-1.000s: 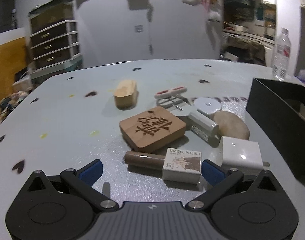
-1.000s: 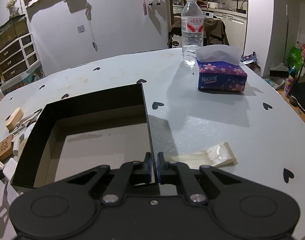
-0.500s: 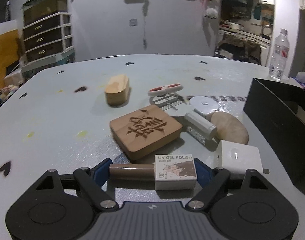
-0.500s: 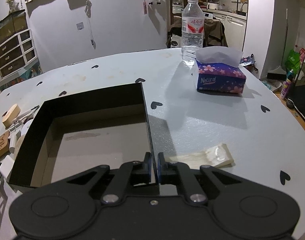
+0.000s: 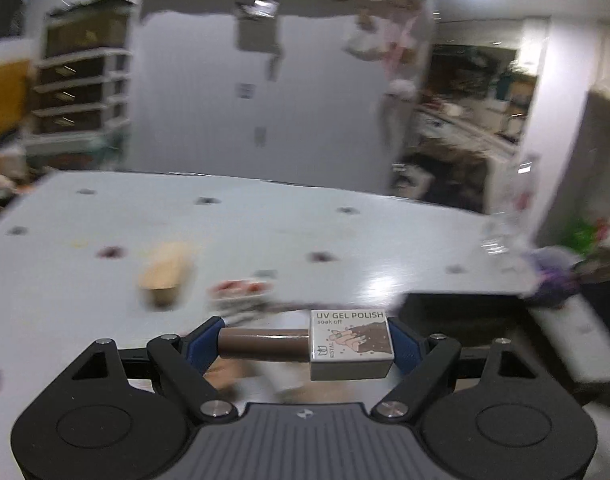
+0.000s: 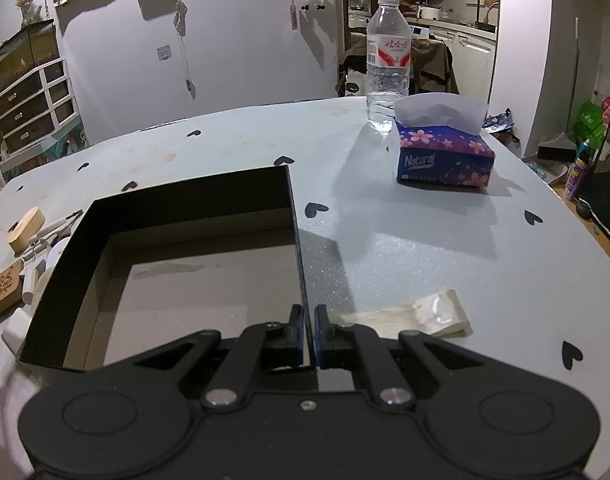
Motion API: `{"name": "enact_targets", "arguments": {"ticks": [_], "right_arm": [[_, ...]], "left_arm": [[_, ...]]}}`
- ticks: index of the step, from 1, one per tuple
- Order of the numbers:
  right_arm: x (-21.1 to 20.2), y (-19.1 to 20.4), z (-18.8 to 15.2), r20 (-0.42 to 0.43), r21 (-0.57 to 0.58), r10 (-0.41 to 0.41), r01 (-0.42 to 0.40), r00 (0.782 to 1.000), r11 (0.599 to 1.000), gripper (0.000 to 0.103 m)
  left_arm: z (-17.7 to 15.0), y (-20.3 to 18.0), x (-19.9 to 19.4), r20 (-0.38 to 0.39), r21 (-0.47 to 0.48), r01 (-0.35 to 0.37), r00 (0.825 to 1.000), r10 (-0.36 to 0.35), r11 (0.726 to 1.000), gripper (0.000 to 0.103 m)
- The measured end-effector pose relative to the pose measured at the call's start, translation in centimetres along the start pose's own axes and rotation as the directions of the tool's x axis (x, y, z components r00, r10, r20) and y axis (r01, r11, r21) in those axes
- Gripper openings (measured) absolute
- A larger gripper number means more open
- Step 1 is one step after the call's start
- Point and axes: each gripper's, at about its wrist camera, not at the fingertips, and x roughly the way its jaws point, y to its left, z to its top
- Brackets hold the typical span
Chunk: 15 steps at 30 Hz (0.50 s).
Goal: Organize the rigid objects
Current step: 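Carry the tube and polish box into the black box, open left gripper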
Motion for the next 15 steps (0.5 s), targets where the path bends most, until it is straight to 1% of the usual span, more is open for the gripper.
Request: {"name": "enact_targets", "arguments": {"ticks": [3, 6, 9, 11, 15], "right_arm": [[0.1, 0.1, 0.1, -0.004, -0.005, 0.011, -0.011, 1.000, 1.000, 0.005], [0.2, 0.3, 0.2, -0.005, -0.015, 0.019, -0.019, 1.000, 1.000, 0.004], [0.3, 0.3, 0.3, -0.006, -0.022, 0.026, -0.027, 1.000, 0.999, 0.004], [0.4, 0.2, 0.3, -0.007, -0.033, 0.032, -0.032, 0.999, 0.999, 0.004], [0.4, 0.4, 0.4, -0.019, -0.052, 0.048, -0.049, 0.999, 0.997, 0.003]], "left_arm": [[1.3, -3.4, 2.2, -0.063, -0.040, 0.102, 0.993, -0.105, 0.994, 0.085], [1.7, -7.0, 4.9, -0.141, -0.083, 0.165, 0.974, -0.176, 0.983, 0.085], [1.5, -10.2, 7.8, -0.192, -0.092, 0.176, 0.963, -0.191, 0.980, 0.085], [1.1, -11.6, 10.0, -0.226, -0.116, 0.178, 0.953, -0.201, 0.977, 0.085], [0.2, -13.8, 13.3, -0.262, -0.140, 0.141, 0.949, -0.174, 0.980, 0.085]]}}
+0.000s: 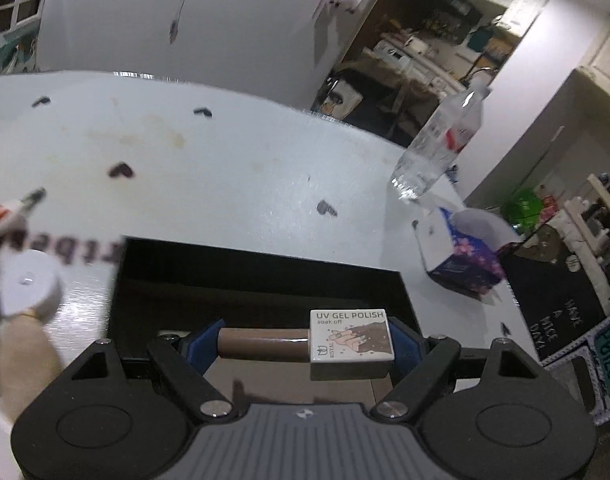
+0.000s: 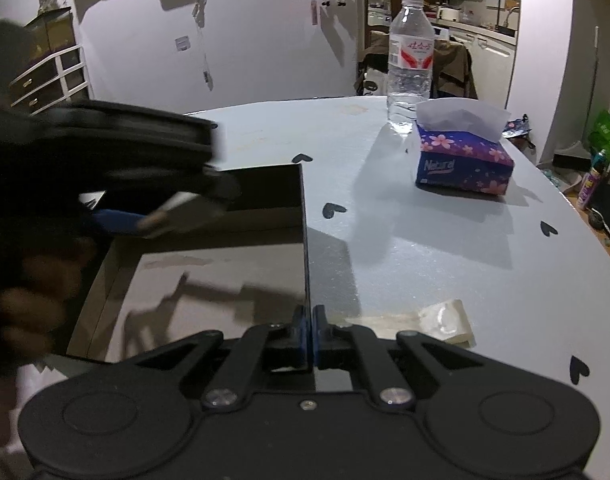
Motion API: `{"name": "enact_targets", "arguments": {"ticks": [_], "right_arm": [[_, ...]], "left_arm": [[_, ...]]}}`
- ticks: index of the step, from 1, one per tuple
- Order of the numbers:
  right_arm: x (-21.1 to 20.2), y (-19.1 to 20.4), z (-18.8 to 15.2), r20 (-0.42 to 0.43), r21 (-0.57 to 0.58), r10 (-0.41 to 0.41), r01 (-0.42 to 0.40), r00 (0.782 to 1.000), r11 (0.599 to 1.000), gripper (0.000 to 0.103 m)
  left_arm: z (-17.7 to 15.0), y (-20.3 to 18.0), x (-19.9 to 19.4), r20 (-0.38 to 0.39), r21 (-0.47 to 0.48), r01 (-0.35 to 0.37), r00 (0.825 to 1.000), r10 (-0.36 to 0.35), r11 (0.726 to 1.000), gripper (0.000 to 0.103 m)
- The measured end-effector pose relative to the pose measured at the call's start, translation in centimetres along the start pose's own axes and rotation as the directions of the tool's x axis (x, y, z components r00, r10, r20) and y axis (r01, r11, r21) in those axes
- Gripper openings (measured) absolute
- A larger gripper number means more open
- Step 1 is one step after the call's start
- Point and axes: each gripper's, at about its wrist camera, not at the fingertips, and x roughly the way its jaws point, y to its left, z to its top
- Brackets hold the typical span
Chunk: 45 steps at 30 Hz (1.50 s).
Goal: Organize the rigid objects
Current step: 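Carry the tube and polish box into the black box, open left gripper, then grasp the white charger with the left gripper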
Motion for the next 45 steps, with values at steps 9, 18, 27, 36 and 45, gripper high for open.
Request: {"name": "enact_targets", "arguments": {"ticks": [9, 18, 27, 36, 45], "right_arm": [[0.2, -0.1, 0.3, -0.008, -0.009, 0.013, -0.013, 1.000, 1.000, 0.003], [0.2, -0.2, 0.1, -0.004, 0.009, 0.020, -0.020, 1.000, 1.000, 0.004], [0.1, -0.3, 0.0, 0.004, 0.018, 0.025, -0.025, 1.000, 1.000, 0.004], [0.1, -0.4, 0.0, 0.009, 0.027, 0.030, -0.030, 1.000, 0.999, 0.004], [0.1, -0.4, 0.0, 0.008, 0.024, 0.028, -0.028, 1.000, 0.999, 0.004]], "left_arm": [[0.3, -0.4, 4.9, -0.070, -0.085, 0.003, 0.998, -0.009, 0.996, 0.087], [0.5, 0.1, 3.7, -0.073, -0.085, 0.076, 0.994, -0.082, 0.993, 0.099], [-1.4, 0.7, -3.6, -0.011, 0.098, 0.097, 0.995, -0.097, 0.990, 0.103], [-4.6, 3.7, -10.3, 0.173, 0.216, -0.063, 0.985, 0.025, 0.974, 0.103], [-7.9, 10.2, -12.9, 0.258, 0.140, -0.233, 0.947, 0.192, 0.962, 0.103]]}}
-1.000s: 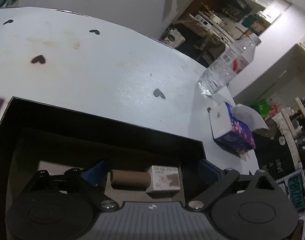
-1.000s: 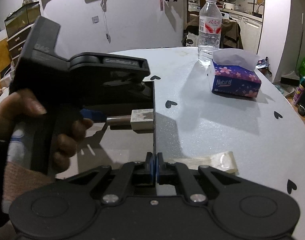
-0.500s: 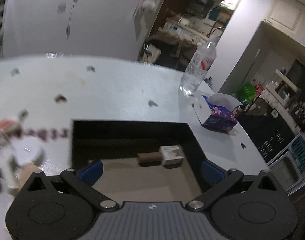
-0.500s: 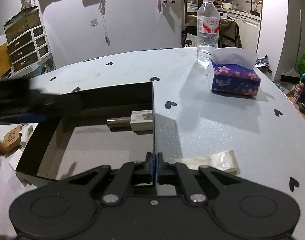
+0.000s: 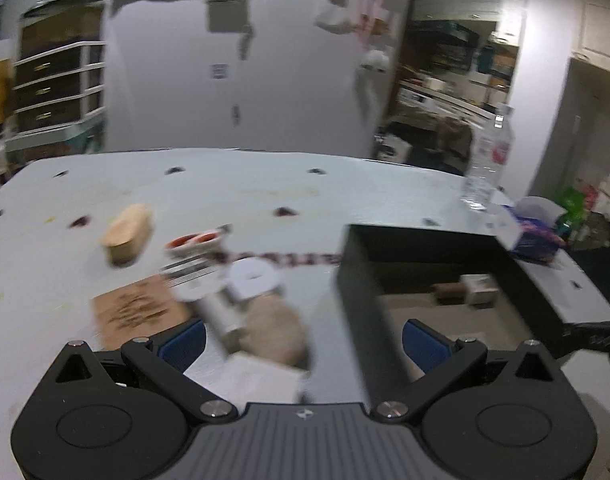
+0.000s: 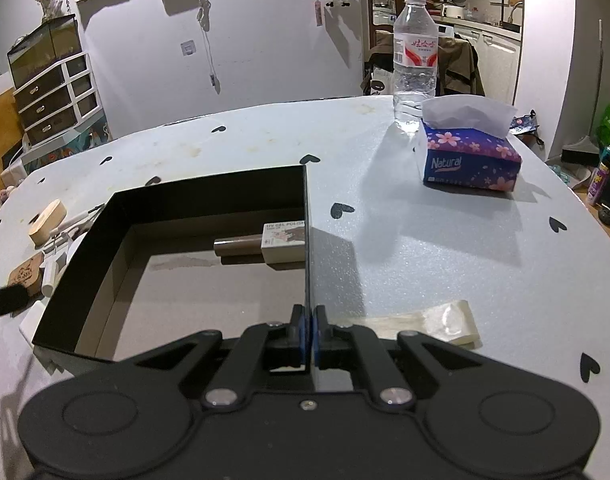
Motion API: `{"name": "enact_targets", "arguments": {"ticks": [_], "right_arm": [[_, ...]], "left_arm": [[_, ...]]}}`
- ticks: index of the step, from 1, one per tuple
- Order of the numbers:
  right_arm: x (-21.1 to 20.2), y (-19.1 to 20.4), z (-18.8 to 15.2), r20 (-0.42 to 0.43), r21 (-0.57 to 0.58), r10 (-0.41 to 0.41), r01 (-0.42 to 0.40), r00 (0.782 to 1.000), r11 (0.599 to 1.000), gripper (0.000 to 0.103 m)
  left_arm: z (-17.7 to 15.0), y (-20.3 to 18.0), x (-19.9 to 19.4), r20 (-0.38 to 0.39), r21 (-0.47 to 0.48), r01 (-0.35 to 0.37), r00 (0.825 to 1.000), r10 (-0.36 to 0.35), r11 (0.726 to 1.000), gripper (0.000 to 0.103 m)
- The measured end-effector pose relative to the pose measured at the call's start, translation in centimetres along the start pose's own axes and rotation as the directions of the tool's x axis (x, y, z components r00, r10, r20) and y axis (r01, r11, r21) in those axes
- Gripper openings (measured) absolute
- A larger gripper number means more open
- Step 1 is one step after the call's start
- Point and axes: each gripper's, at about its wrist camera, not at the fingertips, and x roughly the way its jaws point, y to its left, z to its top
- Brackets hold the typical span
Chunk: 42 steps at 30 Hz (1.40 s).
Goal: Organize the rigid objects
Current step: 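Grasp the white charger with the left gripper, then carry the white charger into the black box and release it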
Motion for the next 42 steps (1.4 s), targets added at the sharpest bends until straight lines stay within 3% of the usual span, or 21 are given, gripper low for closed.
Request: {"name": "enact_targets", "arguments": {"ticks": [3, 5, 10, 16, 23, 28, 32, 37, 42], "right_arm": [[0.0, 0.1, 0.1, -0.002, -0.004, -0.002, 0.002, 1.000, 1.000, 0.004], [0.1, 0.1, 0.1, -0.002, -0.006, -0.003, 0.003, 1.000, 1.000, 0.004], [0.1, 0.1, 0.1, -0.003, -0.009, -0.007, 0.007, 1.000, 1.000, 0.004], [0.0, 0.2, 0.1, -0.004, -0.008, -0.010, 0.010, 1.000, 1.000, 0.004], [0.0, 0.2, 0.1, -0.004, -0.007, -0.010, 0.010, 1.000, 1.000, 0.004], [0.0, 0.2, 0.1, -0.004, -0.007, -0.010, 0.010, 1.000, 1.000, 0.004], [0.0, 0.2, 0.1, -0.004, -0.008, -0.010, 0.010, 1.000, 1.000, 0.004], [0.0, 0.2, 0.1, -0.004, -0.008, -0.010, 0.010, 1.000, 1.000, 0.004], [0.0, 0.1, 0.1, -0.004, -0.008, -0.009, 0.009, 1.000, 1.000, 0.004]], "left_arm": [[-1.1, 1.6, -0.5, 0.013, -0.018, -0.051, 0.999, 0.051, 0.999, 0.102], [-1.9, 2.3, -0.8, 0.013, -0.012, -0.046, 0.999, 0.046, 0.999, 0.101], [-3.1, 2.3, -0.6, -0.021, 0.051, -0.017, 1.000, 0.018, 0.999, 0.083], [-3.6, 1.2, 1.0, -0.055, 0.101, 0.021, 0.998, -0.016, 0.995, 0.081], [-4.2, 0.8, 2.3, -0.083, 0.150, -0.017, 0.996, 0.029, 0.989, 0.081], [-4.1, 0.9, 2.3, -0.086, 0.151, -0.005, 0.996, 0.019, 0.988, 0.068], [-4.2, 0.4, 2.1, -0.088, 0.170, -0.010, 0.996, 0.025, 0.985, 0.067], [-4.0, 1.0, 1.7, -0.096, 0.124, -0.031, 0.994, 0.043, 0.992, 0.067], [-2.6, 3.0, 0.4, -0.087, -0.022, -0.042, 0.995, 0.040, 0.999, 0.067]]}}
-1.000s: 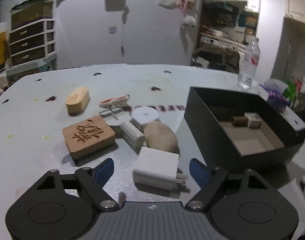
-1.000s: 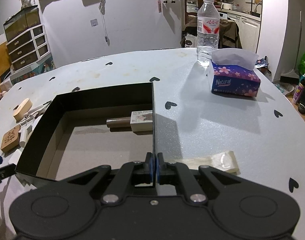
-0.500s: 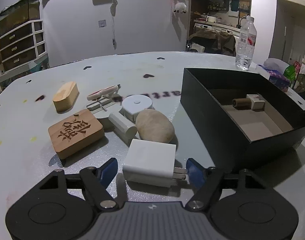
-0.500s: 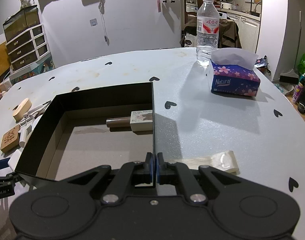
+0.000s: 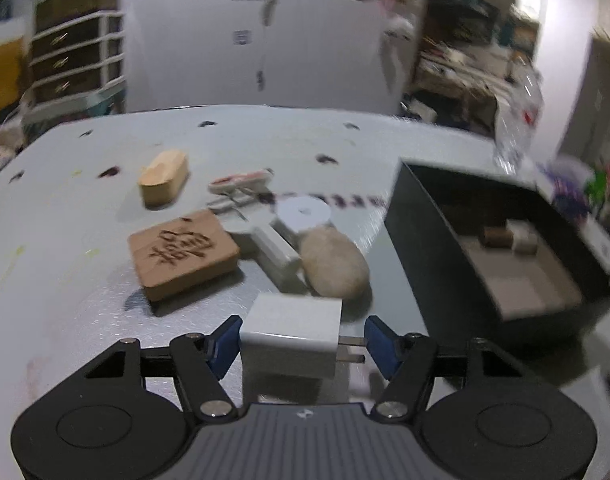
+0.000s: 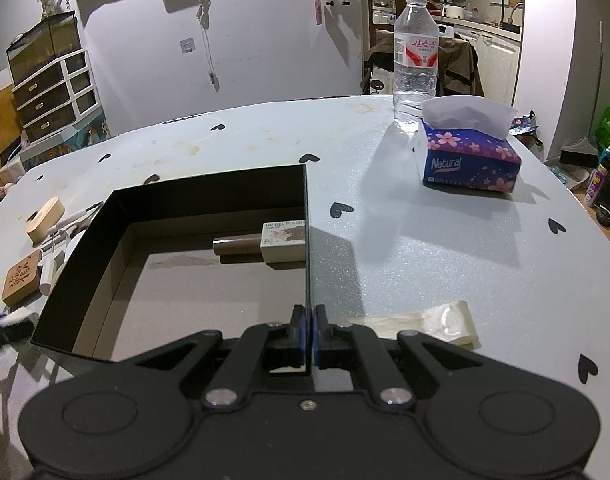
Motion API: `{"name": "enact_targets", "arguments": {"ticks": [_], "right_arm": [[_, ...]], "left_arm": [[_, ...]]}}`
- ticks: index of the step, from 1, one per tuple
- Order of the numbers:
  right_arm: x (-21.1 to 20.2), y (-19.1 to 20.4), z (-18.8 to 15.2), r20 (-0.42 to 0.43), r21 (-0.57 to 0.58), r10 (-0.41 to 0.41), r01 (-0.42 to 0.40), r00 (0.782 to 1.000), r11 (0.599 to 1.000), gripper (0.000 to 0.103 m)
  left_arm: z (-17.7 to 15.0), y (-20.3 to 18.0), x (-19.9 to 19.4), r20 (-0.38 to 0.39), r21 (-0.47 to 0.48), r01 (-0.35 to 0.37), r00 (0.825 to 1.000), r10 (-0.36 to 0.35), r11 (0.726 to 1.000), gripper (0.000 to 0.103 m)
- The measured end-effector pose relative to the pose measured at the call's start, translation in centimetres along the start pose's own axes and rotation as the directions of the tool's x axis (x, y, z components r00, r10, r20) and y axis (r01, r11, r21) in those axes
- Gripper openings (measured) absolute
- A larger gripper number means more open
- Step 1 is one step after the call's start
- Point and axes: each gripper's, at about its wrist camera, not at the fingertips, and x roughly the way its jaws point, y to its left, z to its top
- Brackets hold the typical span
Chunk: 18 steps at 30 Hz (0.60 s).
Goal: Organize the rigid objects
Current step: 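Carry the white charger into the black box and release it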
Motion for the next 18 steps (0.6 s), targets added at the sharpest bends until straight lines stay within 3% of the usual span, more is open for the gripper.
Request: {"name": "enact_targets", "arguments": {"ticks": [4, 10, 18], "right_arm": [[0.0, 0.0, 0.0, 0.000, 0.001, 0.001, -0.001, 1.000, 1.000, 0.004], [0.0, 0.1, 0.0, -0.001, -0.006, -0.004, 0.004, 1.000, 1.000, 0.004], [0.2, 0.3, 0.2, -0.006, -0.016, -0.005, 0.005, 1.000, 1.000, 0.004]], "left_arm": [[2.3, 0.3, -1.6, 0.053, -0.056, 0.025, 0.998, -0.022, 0.998, 0.067], [6.3, -3.0, -3.1, 0.147, 0.001, 0.117, 0.982, -0.116, 0.993, 0.067], [9.2, -9.7, -0.5, 0.075, 0.060, 0.256, 0.963, -0.260, 0.965, 0.067]]}}
